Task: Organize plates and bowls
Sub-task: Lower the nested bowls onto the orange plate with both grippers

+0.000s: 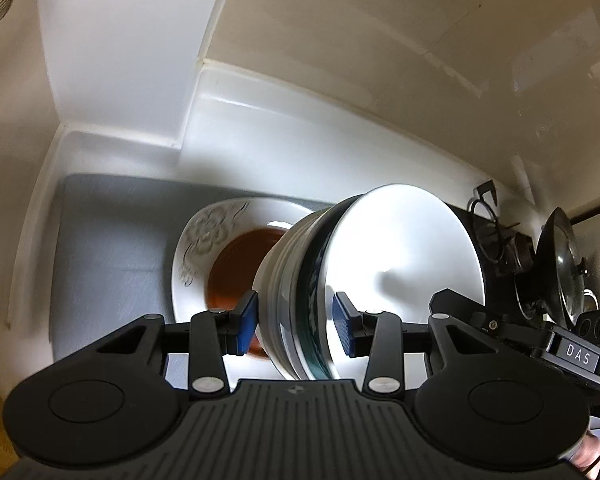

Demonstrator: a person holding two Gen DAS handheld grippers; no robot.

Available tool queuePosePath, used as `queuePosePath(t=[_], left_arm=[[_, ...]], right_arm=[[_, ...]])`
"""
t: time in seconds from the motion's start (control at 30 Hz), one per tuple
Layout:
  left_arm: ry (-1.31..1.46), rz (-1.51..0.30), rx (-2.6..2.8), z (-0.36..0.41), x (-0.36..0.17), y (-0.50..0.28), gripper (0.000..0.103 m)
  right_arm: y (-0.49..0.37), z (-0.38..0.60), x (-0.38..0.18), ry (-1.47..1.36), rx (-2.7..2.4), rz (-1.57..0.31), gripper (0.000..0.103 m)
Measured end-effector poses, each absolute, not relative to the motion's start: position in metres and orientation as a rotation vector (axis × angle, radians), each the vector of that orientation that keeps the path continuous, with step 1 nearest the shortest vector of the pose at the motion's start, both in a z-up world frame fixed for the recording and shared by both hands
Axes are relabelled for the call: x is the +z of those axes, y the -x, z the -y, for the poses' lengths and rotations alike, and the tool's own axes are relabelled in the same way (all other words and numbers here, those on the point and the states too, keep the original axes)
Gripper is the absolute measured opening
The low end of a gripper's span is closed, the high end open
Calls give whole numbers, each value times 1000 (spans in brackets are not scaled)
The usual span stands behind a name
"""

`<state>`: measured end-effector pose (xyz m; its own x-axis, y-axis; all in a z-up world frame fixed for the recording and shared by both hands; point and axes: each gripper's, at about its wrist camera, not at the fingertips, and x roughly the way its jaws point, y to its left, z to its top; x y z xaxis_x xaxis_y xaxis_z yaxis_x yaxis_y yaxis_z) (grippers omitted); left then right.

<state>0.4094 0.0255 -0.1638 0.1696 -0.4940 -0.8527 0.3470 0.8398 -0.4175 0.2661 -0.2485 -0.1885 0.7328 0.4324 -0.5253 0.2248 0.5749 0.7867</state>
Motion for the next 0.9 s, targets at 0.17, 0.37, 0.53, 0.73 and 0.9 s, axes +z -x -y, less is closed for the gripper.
queuePosePath(t=[0.17,0.37,0.53,0.73,0.9], left_arm=[[144,-1308,-594,-18,-178,-424,43],[131,-1348,-555,-13,-215,-439,43],[122,-1359,-526,-5,-248,-449,43],[147,-1370,-523,-1,-274,-455,43],[142,-1356,-525,1,-286,-454,43]], right_arm=[[-278,255,-198,-971,129,-784,53],[-293,253,-233,-958,118,-839,53],[-303,252,-267,-963,94,-865,53],[-309,256,-290,-969,73,-871,53],[-315,258,-299,-956,69,-887,52]])
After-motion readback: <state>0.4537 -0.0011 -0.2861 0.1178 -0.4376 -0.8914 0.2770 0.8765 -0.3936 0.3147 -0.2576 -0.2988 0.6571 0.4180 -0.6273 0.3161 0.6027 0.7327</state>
